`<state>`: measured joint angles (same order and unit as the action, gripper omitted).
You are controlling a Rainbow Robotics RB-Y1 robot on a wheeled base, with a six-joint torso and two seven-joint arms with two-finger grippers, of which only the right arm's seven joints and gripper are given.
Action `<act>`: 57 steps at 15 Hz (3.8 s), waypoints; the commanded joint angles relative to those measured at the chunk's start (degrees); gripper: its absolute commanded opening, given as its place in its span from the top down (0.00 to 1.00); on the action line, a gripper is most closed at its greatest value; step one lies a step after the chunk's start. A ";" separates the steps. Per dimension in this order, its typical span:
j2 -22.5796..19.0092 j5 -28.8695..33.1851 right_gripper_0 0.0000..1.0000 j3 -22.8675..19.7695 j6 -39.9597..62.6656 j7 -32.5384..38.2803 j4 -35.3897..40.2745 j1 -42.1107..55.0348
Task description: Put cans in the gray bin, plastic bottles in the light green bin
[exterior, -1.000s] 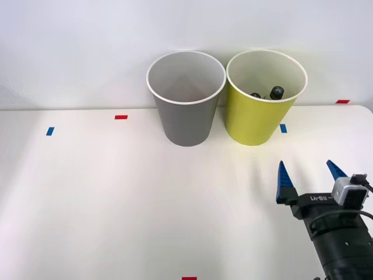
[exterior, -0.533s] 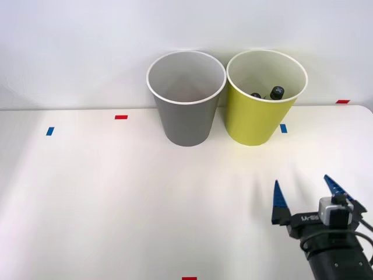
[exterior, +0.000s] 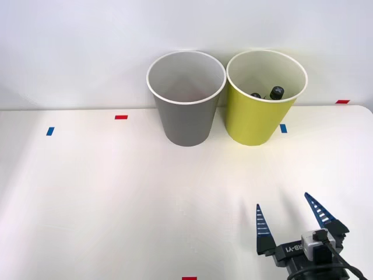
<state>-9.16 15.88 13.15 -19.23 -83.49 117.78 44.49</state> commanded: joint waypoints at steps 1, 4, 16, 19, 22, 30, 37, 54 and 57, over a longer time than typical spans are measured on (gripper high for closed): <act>-1.74 -8.06 0.00 1.35 -1.69 -12.84 -0.01 2.18; 0.02 -7.09 0.00 1.97 -2.74 -13.36 -0.89 4.03; 2.57 -7.79 0.00 3.02 -13.64 -11.52 -10.29 5.61; 2.04 -7.97 0.00 2.93 -13.64 -11.61 -10.29 5.61; 2.04 -7.97 0.00 2.93 -13.64 -11.61 -10.29 5.61; 2.04 -7.97 0.00 2.93 -13.64 -11.61 -10.29 5.61; 2.04 -7.97 0.00 2.93 -13.64 -11.61 -10.29 5.61; 2.04 -7.97 0.00 2.93 -13.64 -11.61 -10.29 5.61; 2.04 -7.97 0.00 2.93 -13.64 -11.61 -10.29 5.61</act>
<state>-7.12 7.91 16.08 -32.88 -95.10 107.49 50.10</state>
